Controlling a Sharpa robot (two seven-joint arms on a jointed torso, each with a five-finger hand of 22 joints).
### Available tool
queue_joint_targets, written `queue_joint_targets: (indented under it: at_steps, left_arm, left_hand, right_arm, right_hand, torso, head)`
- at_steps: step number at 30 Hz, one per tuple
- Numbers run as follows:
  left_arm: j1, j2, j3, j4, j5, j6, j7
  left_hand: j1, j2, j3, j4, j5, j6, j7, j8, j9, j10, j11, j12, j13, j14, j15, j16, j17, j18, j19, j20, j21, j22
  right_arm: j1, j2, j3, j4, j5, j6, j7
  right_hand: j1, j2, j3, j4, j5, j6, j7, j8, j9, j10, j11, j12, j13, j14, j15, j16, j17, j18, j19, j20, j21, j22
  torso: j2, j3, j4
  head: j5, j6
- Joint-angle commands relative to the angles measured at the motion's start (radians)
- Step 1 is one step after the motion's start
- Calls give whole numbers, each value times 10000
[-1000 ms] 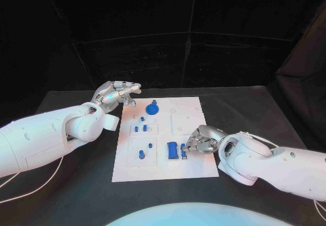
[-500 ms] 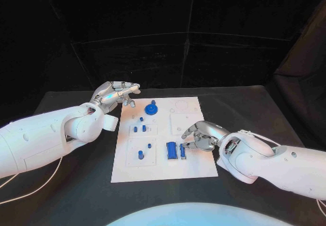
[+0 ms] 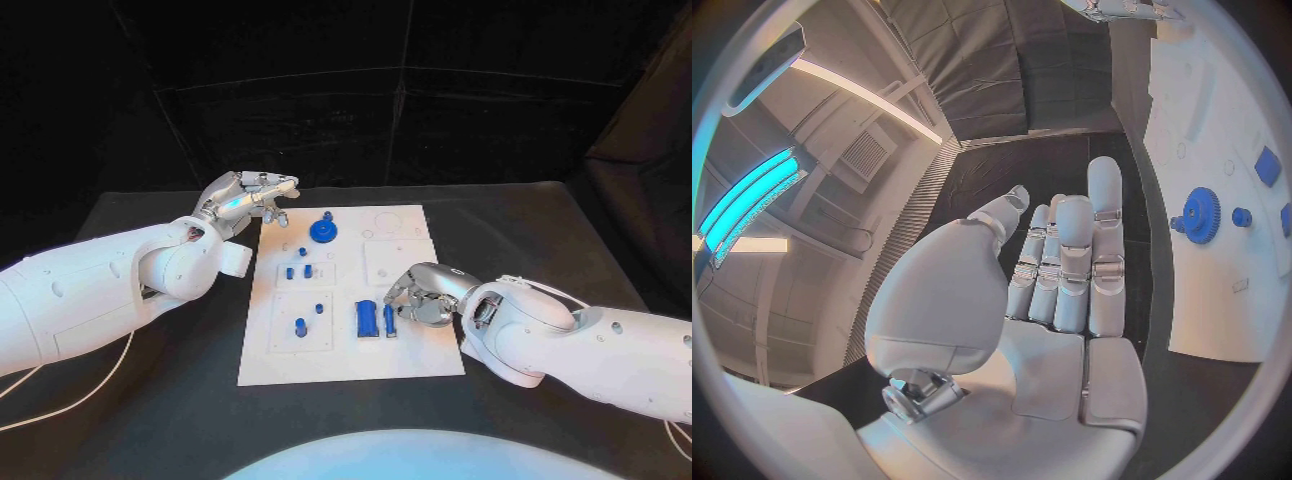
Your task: Assemble the parts on the task board
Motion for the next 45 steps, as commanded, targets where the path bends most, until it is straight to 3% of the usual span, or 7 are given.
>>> queue_joint_targets:
  at_steps: [1, 9, 19, 25, 33, 38, 45]
  left_arm:
    - [13, 6, 8, -1, 35, 115, 36]
    - [12, -12, 4, -10, 35, 98, 51]
    - [12, -7, -1, -12, 35, 95, 61]
    - [12, -2, -3, -18, 35, 67, 77]
    - [12, 7, -4, -35, 35, 62, 71]
    - [12, 16, -4, -43, 35, 66, 61]
    - [12, 20, -5, -51, 35, 70, 55]
  left_hand:
    - [41, 64, -18, -16, 33, -50, 14, 65, 2, -60, -7, 27, 15, -66, 2, 51, -12, 135, 25, 49, -33, -9]
    - [41, 64, -18, -16, 33, -50, 14, 65, 2, -60, -7, 27, 15, -66, 2, 51, -12, 135, 25, 49, -33, -9]
    - [41, 64, -18, -16, 33, -50, 14, 65, 2, -60, -7, 27, 15, -66, 2, 51, -12, 135, 25, 49, -33, -9]
    - [46, 87, -18, -8, 34, -53, 16, 70, 3, -66, -5, 35, 15, -70, 3, 53, -23, 134, 28, 50, -37, -13]
    - [46, 87, -18, -8, 34, -53, 16, 70, 3, -66, -5, 35, 15, -70, 3, 53, -23, 134, 28, 50, -37, -13]
    - [46, 87, -18, -8, 34, -53, 16, 70, 3, -66, -5, 35, 15, -70, 3, 53, -23, 134, 28, 50, -37, -13]
    - [46, 87, -18, -8, 34, -53, 16, 70, 3, -66, -5, 35, 15, -70, 3, 53, -23, 134, 28, 50, -37, -13]
  right_arm:
    - [8, 6, 1, 1, -106, 694, -138]
    - [8, 22, 1, -40, -111, 888, -217]
    - [9, 101, 2, -224, -143, -43, -22]
    - [9, 152, 2, -326, -34, -699, 243]
    - [9, 185, 3, -402, 21, -598, 235]
    - [9, 227, 3, -435, 26, -319, 118]
    - [9, 300, 3, -493, -34, -76, -47]
  right_hand:
    - [-222, -267, 437, -36, 68, 109, -23, -40, -49, -10, -20, 61, 47, 554, 45, 45, 45, -64, 26, 12, 22, 1334]
    - [-464, -379, 843, -93, 74, 277, -65, 15, -76, 7, -48, 91, 37, 557, 25, 54, 63, -64, 26, 0, 24, 1339]
    - [-938, -623, 1297, -213, -184, -499, 83, -159, -321, -37, 65, 17, -64, 537, 110, -9, -36, -46, -35, 57, -36, 1273]
    - [-1278, -646, 1256, -250, -1769, -1103, -21, -93, -312, -64, 10, -58, -168, 520, 81, -69, -124, -22, -94, 61, -107, 1200]
    - [-1454, -557, 948, -398, -3883, -902, -17, 56, -262, -23, 20, 28, -169, 534, 86, -57, -96, -28, -71, 57, -114, 1207]
    - [-1614, -517, 601, -450, -4941, -3, -100, 674, -76, 6, -33, 143, -122, 543, 61, -35, -57, -30, -55, 55, -113, 1217]
    - [-1772, -459, 111, -481, -5419, 610, -373, 1413, 144, 18, -246, 164, -128, 545, -115, -34, -43, -29, -50, -96, -124, 1214]
  torso:
    - [-3, 3, -5]
    - [-8, 1, 2]
    - [-4, -10, -12]
    - [8, -4, 9]
    - [1, -2, -15]
    - [-3, 3, -4]
    - [-1, 7, 2]
  head:
    - [-30, -24]
    - [-15, -3]
    - [0, 27]
    - [3, 20]
    - [14, -2]
    - [14, -18]
    - [31, -37]
